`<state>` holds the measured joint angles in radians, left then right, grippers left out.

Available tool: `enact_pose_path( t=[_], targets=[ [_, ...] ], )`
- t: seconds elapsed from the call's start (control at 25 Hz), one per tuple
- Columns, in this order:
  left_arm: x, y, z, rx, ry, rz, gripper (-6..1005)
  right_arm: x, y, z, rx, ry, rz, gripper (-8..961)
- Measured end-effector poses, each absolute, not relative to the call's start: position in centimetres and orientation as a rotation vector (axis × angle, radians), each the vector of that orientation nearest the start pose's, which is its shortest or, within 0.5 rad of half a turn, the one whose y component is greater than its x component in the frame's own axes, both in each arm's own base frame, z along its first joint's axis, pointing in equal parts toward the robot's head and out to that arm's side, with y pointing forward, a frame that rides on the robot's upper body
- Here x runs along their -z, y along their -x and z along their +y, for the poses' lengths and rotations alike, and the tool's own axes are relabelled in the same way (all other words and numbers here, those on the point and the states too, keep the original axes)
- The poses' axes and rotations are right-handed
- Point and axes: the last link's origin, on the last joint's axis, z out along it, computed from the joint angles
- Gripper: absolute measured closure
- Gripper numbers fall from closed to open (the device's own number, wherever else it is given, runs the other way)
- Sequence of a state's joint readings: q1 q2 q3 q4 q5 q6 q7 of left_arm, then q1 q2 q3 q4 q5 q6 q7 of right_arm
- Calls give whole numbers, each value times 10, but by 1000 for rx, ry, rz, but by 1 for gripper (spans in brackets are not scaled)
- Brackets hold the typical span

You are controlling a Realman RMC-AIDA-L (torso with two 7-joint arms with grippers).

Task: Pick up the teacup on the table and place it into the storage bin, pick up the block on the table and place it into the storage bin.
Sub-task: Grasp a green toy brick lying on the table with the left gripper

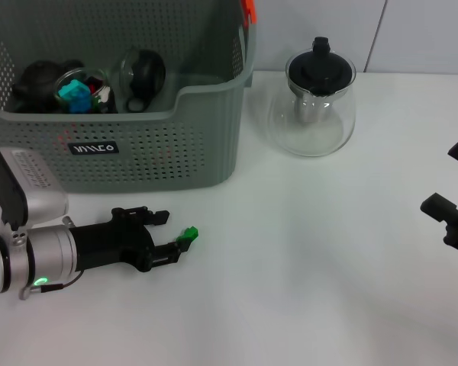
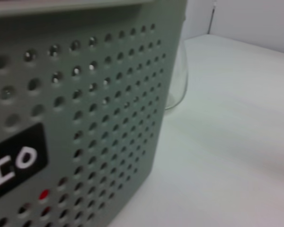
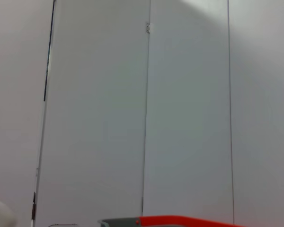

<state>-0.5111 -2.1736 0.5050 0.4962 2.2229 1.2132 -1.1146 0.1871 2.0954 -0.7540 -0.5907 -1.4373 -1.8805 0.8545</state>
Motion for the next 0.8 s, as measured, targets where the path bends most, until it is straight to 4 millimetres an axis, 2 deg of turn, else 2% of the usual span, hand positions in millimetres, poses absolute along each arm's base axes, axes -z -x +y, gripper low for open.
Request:
enact_pose_path(
  t=[0.24,0.52,0.8],
  targets=[
    [60,316,316,375,2558,-666,342,-35,-287,229,-1230,2271,151,161],
    [62,310,312,419,2593,-655,345,-36,-287,229,-1228,2270,151,161],
    [67,313,310,393,2598,-667,347,-36,-287,229,-1229,2270,148,159]
  ],
)
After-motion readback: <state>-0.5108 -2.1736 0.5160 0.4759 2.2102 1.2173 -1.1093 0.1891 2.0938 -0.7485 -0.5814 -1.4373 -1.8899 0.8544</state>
